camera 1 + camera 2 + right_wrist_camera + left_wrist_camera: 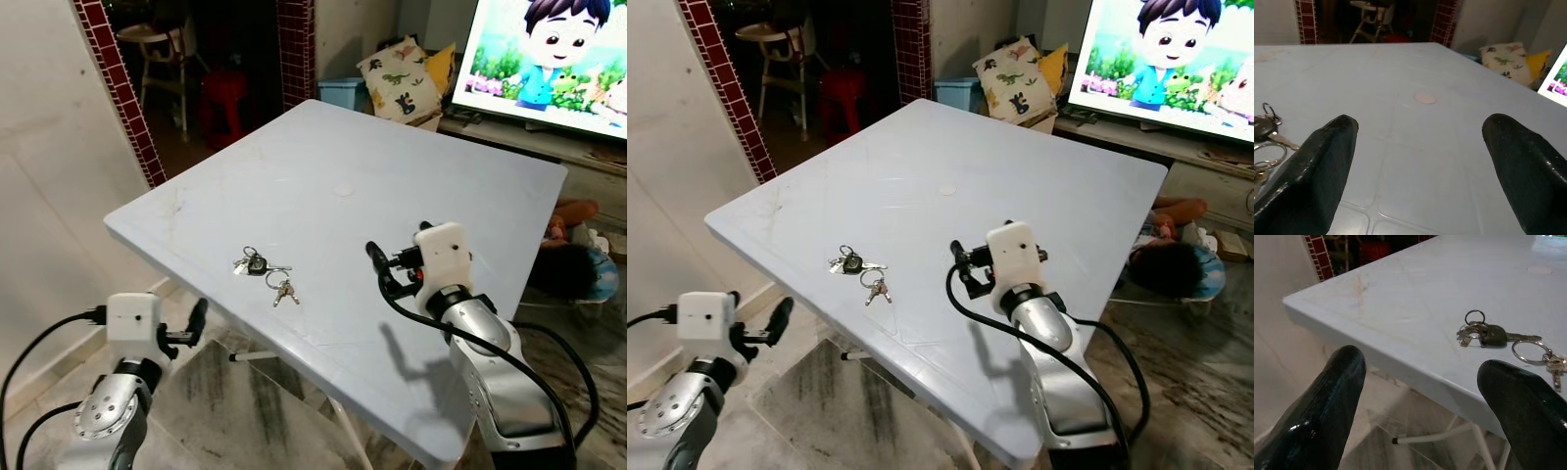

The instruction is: Hang keys on a hook

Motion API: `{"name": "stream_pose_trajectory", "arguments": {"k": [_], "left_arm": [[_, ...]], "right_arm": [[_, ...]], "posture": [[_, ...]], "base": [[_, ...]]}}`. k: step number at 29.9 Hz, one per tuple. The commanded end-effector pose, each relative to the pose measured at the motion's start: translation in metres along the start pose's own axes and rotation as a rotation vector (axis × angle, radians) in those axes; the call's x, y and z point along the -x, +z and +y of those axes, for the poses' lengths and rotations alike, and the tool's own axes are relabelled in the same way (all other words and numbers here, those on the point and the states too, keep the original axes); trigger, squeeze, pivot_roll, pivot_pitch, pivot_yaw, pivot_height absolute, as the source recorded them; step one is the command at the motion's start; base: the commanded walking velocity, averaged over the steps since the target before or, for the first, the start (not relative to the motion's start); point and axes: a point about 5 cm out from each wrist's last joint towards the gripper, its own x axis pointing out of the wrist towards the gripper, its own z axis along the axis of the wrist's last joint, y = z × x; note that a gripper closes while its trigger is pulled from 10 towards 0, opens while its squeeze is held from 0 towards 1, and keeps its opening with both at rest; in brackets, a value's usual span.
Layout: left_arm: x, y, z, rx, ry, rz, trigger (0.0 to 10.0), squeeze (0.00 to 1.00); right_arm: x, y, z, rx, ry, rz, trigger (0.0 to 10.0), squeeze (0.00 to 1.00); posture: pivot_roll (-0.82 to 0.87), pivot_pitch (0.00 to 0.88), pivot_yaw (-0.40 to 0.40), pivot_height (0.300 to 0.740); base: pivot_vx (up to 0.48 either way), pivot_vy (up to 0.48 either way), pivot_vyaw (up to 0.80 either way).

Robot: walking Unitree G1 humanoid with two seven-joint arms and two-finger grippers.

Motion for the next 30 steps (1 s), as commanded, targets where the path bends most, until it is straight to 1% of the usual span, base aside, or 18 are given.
{"name": "stream_pose_trajectory", "arguments": {"k": [1,2,3,5,8,10,11,13,15,16,17,18,21,24,27,30], "left_arm": [[0.007,0.0,0.005,-0.032,0.023,0.009,10.0,0.0],[0.009,-0.001,0.006,-0.036,0.024,0.012,10.0,0.0],[0.009,-0.001,0.006,-0.036,0.024,0.012,10.0,0.0],[0.009,0.0,0.009,-0.039,0.036,0.011,10.0,0.0],[0.006,0.004,0.011,-0.039,0.052,0.0,10.0,0.0],[0.002,0.008,0.01,-0.04,0.047,-0.012,10.0,0.0],[-0.002,0.012,0.008,-0.038,0.032,-0.023,10.0,0.0],[-0.003,0.013,0.007,-0.037,0.026,-0.026,10.0,0.0],[-0.008,0.013,0.003,-0.038,-0.009,-0.012,10.0,0.0],[-0.01,0.01,-0.003,-0.019,-0.058,0.017,10.0,0.0],[-0.011,0.009,-0.005,-0.013,-0.08,0.031,10.0,0.0],[-0.012,0.008,-0.009,-0.009,-0.112,0.044,10.0,0.0],[-0.013,0.005,-0.017,0.027,-0.173,0.087,10.0,0.0],[-0.012,0.006,-0.019,0.03,-0.191,0.082,10.0,0.0],[-0.012,0.004,-0.024,0.039,-0.218,0.107,10.0,0.0],[-0.013,0.004,-0.026,0.038,-0.229,0.112,10.0,0.0]], "right_arm": [[-0.008,-0.002,0.007,0.023,0.023,0.017,10.0,0.0],[-0.01,0.0,0.008,0.003,0.018,0.009,10.0,0.0],[-0.01,0.0,0.008,0.003,0.018,0.009,10.0,0.0],[-0.015,0.0,0.011,0.017,0.022,0.016,10.0,0.0],[-0.018,0.0,0.013,0.016,0.023,0.017,10.0,0.0],[-0.021,0.0,0.014,0.017,0.02,0.018,10.0,0.0],[-0.023,-0.001,0.014,0.023,0.018,0.02,10.0,0.0],[-0.024,-0.002,0.014,0.025,0.015,0.022,10.0,0.0],[-0.026,-0.003,0.013,0.028,0.0,0.032,10.0,0.0],[-0.026,-0.004,0.012,0.028,-0.012,0.034,10.0,0.0],[-0.026,-0.005,0.012,0.026,-0.016,0.036,10.0,0.0],[-0.026,-0.007,0.012,0.014,-0.013,0.056,10.0,0.0],[-0.024,-0.008,0.013,0.007,-0.014,0.061,10.0,0.0],[-0.021,-0.011,0.013,-0.013,-0.015,0.078,10.0,0.0],[-0.019,-0.016,0.013,0.008,-0.018,0.107,10.0,0.0],[-0.017,-0.022,0.01,-0.009,-0.035,0.15,10.0,0.0]], "posture": [[0.08,0.0,0.039,0.74],[0.08,0.0,0.039,0.74],[0.08,0.0,0.039,0.74],[0.09,0.0,0.038,0.74],[0.1,0.0,0.037,0.74],[0.09,0.0,0.04,0.74],[0.09,0.0,0.042,0.74],[0.09,0.0,0.044,0.74],[0.08,0.0,0.048,0.74],[0.08,0.0,0.049,0.74],[0.08,0.0,0.049,0.74],[0.08,0.0,0.05,0.74],[0.07,0.0,0.052,0.74],[0.07,0.0,0.053,0.74],[0.06,0.0,0.054,0.74],[0.06,0.0,0.053,0.74]], "base": [[0.0,0.0,0.0],[0.0,0.0,0.0],[0.0,0.0,0.0],[0.0,0.0,0.8],[0.0,0.0,0.8],[0.0,0.0,0.8],[0.0,0.0,0.8],[0.0,0.0,0.8],[0.0,0.0,0.8],[0.0,0.0,0.8],[0.0,0.0,0.8],[0.0,0.0,0.0],[0.0,0.0,0.0],[0.0,0.0,0.0],[0.0,0.0,0.0],[0.0,0.0,0.0]]}}
